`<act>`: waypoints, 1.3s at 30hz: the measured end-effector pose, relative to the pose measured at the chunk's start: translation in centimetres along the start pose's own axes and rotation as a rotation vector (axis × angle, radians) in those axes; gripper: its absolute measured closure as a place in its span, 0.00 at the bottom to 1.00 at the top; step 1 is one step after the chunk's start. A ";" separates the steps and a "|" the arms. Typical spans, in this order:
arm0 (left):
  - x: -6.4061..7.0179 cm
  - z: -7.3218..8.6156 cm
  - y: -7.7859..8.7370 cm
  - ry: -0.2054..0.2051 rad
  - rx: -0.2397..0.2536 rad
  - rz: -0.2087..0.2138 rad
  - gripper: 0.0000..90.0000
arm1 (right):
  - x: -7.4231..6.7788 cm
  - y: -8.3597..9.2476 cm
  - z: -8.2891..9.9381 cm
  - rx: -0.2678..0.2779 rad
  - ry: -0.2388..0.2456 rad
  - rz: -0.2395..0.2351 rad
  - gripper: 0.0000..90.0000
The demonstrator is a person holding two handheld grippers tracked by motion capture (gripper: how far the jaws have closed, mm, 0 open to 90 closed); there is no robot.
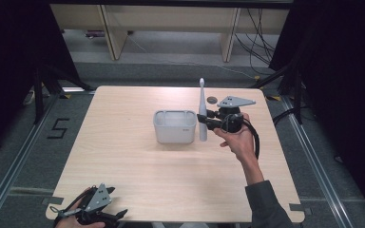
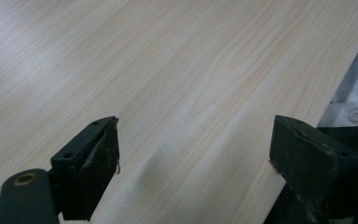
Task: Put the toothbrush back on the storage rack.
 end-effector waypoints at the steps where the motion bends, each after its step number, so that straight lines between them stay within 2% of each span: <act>1: 0.0 0.0 0.0 0.013 -0.003 -0.001 0.17 | 0.0 0.0 -0.2 -0.004 0.016 0.002 0.74; 2: 0.0 -0.1 0.0 0.003 0.002 -0.003 0.17 | -0.1 0.0 -0.3 0.000 -0.006 -0.008 0.74; 3: 0.1 0.0 0.0 0.015 0.002 0.000 0.17 | -0.1 -0.1 -0.5 0.008 0.001 -0.015 0.74; 4: 0.0 -0.1 0.0 -0.002 0.004 0.002 0.17 | -0.3 -0.1 -0.6 -0.002 -0.007 -0.003 0.74; 5: 0.0 0.0 0.0 -0.001 0.001 0.002 0.17 | -0.1 -0.1 -0.8 0.000 0.025 0.002 0.74; 7: 0.0 0.0 0.0 0.000 0.000 0.000 0.17 | -0.4 -0.4 -1.1 0.001 -0.002 -0.011 0.74; 10: 0.0 -0.1 0.0 0.001 0.002 0.001 0.17 | -0.3 -0.6 -1.6 0.012 0.019 0.000 0.74; 13: 0.0 0.0 0.0 0.000 -0.001 0.001 0.17 | -0.4 -0.8 -1.9 0.001 0.009 -0.009 0.74; 14: 0.0 0.0 0.0 0.015 -0.002 0.000 0.17 | -0.3 -0.9 -2.3 0.004 0.013 0.001 0.74; 16: 0.0 -0.1 0.1 -0.002 0.001 0.001 0.17 | -0.4 -1.1 -2.6 0.007 -0.009 -0.015 0.74; 17: 0.0 0.0 0.1 -0.009 -0.002 0.003 0.17 | -0.4 -1.3 -2.7 0.013 0.000 -0.022 0.74; 18: 0.0 0.0 0.0 0.000 0.001 0.002 0.17 | -0.4 -1.4 -2.9 0.014 -0.002 -0.019 0.74; 19: 0.1 0.0 0.0 0.017 0.001 0.001 0.17 | -0.3 -1.5 -3.1 0.013 0.015 -0.009 0.74; 21: 0.0 -0.1 0.1 -0.003 0.005 -0.005 0.17 | -0.4 -1.7 -3.3 0.010 -0.003 -0.006 0.74; 23: -0.1 0.0 0.1 -0.011 -0.005 0.001 0.17 | -0.3 -2.0 -3.6 0.004 0.003 -0.001 0.74; 24: 0.0 0.0 0.1 -0.006 -0.002 0.000 0.17 | -0.2 -2.1 -3.7 0.007 0.013 0.010 0.74; 29: -0.1 0.0 0.1 -0.012 -0.004 0.000 0.17 | -0.1 -2.7 -4.4 0.014 -0.009 0.008 0.74; 31: 0.0 0.0 0.1 -0.004 0.000 -0.001 0.17 | 0.1 -2.7 -4.5 0.013 0.007 0.023 0.74; 32: 0.0 -0.1 0.1 -0.003 0.006 -0.006 0.17 | 0.3 -3.0 -4.7 0.020 -0.022 0.027 0.74; 33: 0.0 -0.1 0.2 -0.003 0.005 0.000 0.17 | 0.5 -3.1 -4.8 0.028 -0.005 0.040 0.74; 34: 0.0 0.0 0.1 -0.003 0.002 0.000 0.17 | 0.5 -3.2 -4.8 0.019 -0.025 0.046 0.74; 35: -0.1 0.0 0.1 -0.014 -0.006 0.002 0.17 | 0.6 -3.4 -4.9 0.016 -0.022 0.042 0.74; 39: 0.1 -0.1 0.2 0.003 0.005 -0.001 0.17 | 1.1 -3.7 -4.9 0.022 -0.027 0.059 0.74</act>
Point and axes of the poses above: each handheld gripper's, and its own axes: y roughly backward along the jaws, z roughly out of its underside, x roughly to its right, the point moved 2 cm from there along -y, roughly forward along the jaws, and after that the axes turned 10 degrees about -z, right-handed, at the moved point
